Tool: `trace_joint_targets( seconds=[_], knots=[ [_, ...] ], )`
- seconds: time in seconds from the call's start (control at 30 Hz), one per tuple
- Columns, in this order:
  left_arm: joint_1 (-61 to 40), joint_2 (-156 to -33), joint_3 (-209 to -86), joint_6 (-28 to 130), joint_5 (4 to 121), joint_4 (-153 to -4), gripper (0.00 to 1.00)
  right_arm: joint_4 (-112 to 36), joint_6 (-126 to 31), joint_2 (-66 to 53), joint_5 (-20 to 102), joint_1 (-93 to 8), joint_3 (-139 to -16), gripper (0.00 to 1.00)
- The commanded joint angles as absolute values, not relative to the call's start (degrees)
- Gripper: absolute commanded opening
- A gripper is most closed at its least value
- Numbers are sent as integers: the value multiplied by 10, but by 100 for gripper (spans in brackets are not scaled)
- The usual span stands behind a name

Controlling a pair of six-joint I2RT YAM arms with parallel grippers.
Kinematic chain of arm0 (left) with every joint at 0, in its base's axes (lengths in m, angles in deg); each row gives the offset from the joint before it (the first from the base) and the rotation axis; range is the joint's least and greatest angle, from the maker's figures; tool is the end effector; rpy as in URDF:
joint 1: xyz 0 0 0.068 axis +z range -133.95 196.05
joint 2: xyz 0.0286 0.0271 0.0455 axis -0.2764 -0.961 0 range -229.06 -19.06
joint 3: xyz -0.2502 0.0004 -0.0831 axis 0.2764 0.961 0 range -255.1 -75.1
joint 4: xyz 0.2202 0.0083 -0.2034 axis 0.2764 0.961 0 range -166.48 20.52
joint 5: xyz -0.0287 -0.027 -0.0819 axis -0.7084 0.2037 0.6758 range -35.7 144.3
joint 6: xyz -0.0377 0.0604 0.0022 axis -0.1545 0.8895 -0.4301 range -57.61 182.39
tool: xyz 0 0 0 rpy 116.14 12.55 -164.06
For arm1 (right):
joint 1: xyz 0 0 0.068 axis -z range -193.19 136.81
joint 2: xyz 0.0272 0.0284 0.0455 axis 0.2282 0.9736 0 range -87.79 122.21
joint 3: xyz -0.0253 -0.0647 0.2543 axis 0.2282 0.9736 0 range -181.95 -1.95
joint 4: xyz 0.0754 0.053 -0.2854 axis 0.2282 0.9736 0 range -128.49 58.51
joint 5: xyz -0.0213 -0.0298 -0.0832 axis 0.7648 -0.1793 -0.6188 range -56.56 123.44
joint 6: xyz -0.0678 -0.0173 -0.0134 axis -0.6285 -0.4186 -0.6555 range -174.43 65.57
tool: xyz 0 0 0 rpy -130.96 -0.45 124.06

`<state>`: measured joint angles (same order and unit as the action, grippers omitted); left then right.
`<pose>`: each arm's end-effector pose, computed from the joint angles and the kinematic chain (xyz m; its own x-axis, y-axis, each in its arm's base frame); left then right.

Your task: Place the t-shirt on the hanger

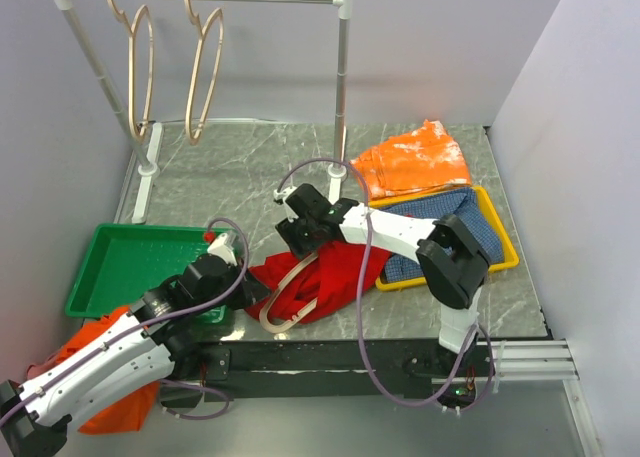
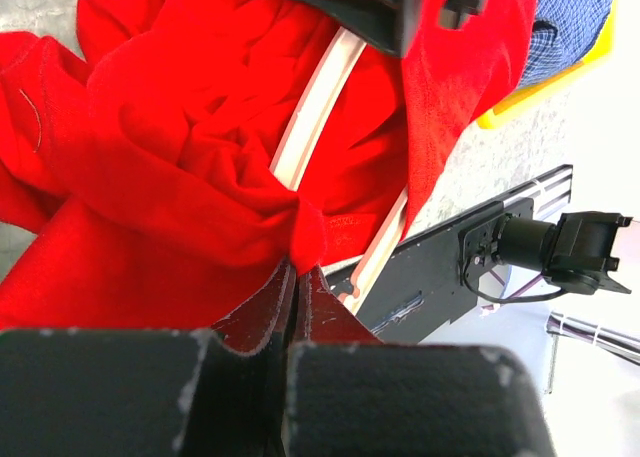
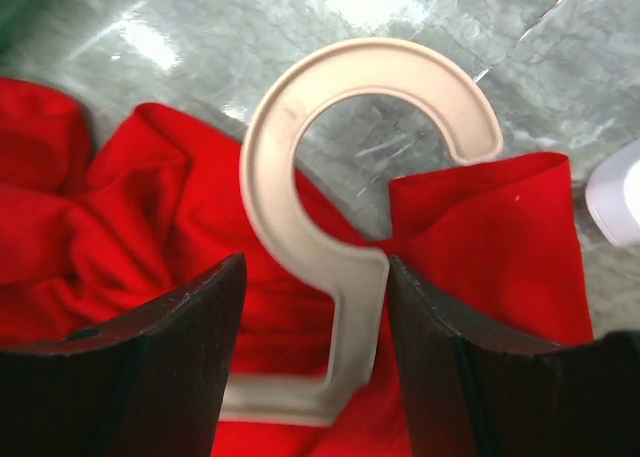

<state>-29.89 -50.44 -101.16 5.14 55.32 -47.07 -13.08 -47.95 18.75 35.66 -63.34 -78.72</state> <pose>0.1396 -0.1455 0.2038 -0.8271 -0.3546 -0.4361 0.0609 0.7147 -0.6967 0.2840 0.3438 0.1589 -0.6109 -0.5558 -0.5638 -0.7170 0.6905 0.0961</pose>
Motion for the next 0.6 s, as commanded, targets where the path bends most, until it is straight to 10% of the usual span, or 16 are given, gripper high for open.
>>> trace_joint_targets(
  seconds=[0.0, 0.2, 0.27, 0.57],
  knots=[
    [-298, -504, -1044, 55, 547, -493, 1, -127, -488, 200, 362, -616, -823, 65],
    [-298, -500, -1050, 55, 545, -488, 1, -139, -482, 191, 411, -609, -797, 46],
    [-299, -497, -1054, 54, 545, -487, 1, -149, -470, 182, 402, -609, -779, 3],
    [-298, -483, -1121, 56, 506, -435, 1, -189, -425, 43, 176, -611, -731, 0]
  ],
)
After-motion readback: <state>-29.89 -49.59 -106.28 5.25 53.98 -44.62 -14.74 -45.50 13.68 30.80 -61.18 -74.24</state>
